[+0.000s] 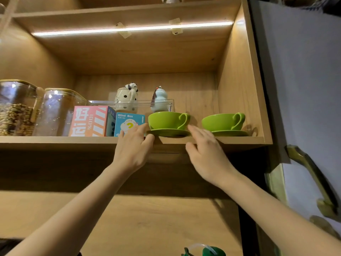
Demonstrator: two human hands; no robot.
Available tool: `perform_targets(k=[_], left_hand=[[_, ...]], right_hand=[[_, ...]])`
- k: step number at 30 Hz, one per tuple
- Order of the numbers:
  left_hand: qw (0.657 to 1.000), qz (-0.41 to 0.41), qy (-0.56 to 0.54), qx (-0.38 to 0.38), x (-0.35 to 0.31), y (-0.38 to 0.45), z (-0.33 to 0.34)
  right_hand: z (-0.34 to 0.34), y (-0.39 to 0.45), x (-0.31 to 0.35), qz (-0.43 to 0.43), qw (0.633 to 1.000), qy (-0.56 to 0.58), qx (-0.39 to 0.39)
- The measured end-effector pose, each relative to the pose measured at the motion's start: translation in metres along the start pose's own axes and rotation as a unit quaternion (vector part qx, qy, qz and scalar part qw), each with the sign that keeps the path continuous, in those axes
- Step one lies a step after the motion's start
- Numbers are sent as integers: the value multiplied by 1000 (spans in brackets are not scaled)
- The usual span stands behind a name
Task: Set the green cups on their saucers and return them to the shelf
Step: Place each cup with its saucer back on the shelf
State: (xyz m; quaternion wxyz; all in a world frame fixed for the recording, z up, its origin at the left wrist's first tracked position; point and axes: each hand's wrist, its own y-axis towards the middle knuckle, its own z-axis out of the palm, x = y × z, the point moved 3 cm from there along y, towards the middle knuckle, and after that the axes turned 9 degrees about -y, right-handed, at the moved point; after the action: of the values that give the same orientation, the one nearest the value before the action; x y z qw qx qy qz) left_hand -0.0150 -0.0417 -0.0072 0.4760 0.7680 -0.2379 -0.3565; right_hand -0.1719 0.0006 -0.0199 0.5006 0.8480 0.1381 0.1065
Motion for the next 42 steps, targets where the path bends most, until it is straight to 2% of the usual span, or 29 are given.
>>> perform_targets(k=[3, 7, 16, 26, 32, 42], left_hand=[[1000, -2, 10, 14, 7, -4, 6], [999, 14, 42, 11, 13, -5, 10], [998, 25, 54, 6, 9, -14, 18], [996, 27, 78, -19, -7, -23, 31], [998, 5, 60, -24, -13, -23, 37], [992, 9, 121, -37, -12, -21, 42]], right_hand=[[9, 4, -1, -12, 997, -76, 27], [13, 6, -4, -17, 992, -123, 26], [18, 14, -7, -12, 991, -131, 33], [22, 33, -5, 57, 984, -156, 67], [22, 38, -3, 80, 987, -129, 54], [25, 40, -1, 95, 986, -125, 52]])
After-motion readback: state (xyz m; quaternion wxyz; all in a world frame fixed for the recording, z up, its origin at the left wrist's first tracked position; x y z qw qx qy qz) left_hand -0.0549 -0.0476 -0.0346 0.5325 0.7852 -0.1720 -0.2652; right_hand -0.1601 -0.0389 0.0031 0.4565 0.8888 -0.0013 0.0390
